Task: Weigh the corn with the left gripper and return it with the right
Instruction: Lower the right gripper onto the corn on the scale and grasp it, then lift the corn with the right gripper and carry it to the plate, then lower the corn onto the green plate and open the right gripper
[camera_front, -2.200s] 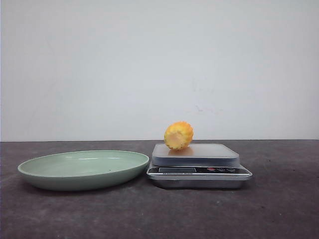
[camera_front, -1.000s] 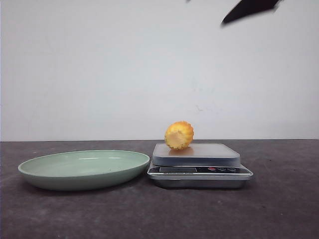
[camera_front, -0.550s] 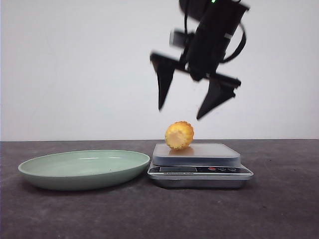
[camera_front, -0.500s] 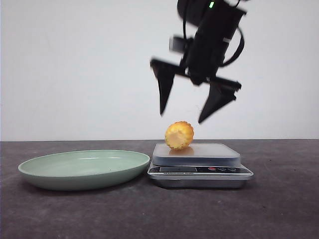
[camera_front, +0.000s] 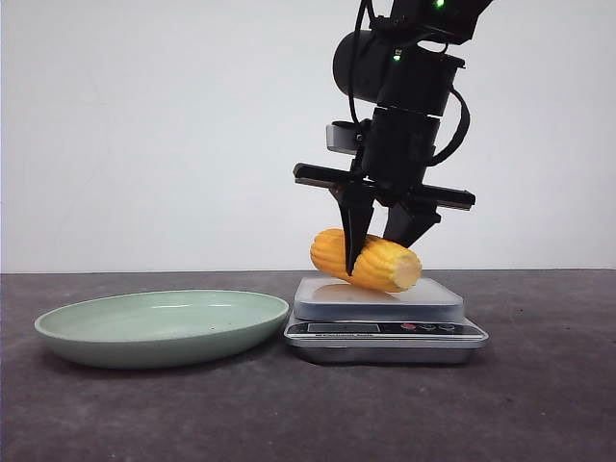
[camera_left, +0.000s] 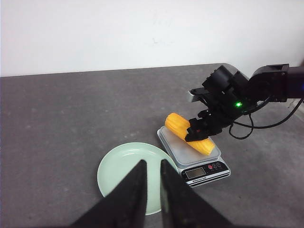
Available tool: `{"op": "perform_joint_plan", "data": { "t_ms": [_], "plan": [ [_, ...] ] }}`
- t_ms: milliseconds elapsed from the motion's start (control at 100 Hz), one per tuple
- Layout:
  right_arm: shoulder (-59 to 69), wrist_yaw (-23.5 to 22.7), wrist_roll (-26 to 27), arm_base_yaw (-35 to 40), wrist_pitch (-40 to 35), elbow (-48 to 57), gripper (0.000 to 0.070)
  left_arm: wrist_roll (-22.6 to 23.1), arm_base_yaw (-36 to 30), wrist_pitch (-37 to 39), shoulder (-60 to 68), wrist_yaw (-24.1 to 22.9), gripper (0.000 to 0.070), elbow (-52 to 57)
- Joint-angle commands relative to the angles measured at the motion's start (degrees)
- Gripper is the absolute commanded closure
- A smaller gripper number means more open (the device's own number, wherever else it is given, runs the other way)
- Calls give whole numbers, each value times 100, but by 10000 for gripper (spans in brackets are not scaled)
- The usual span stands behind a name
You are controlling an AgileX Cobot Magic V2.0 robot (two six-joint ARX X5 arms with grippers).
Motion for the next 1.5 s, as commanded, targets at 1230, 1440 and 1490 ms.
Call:
{"op": "perform_joint_plan", "data": {
  "t_ms": [1230,1440,1490],
  "plan": [
    [1209,-667,927,1532,0,1827,700,297,-44,234,63,155,700,96],
    [1331,-754,1021,1657,111,1827,694,297,-44,236,63,155,700,96],
    [1331,-748,1019,1679,111,1827,636,297,-44,236,63,155,700,96]
  ]
}}
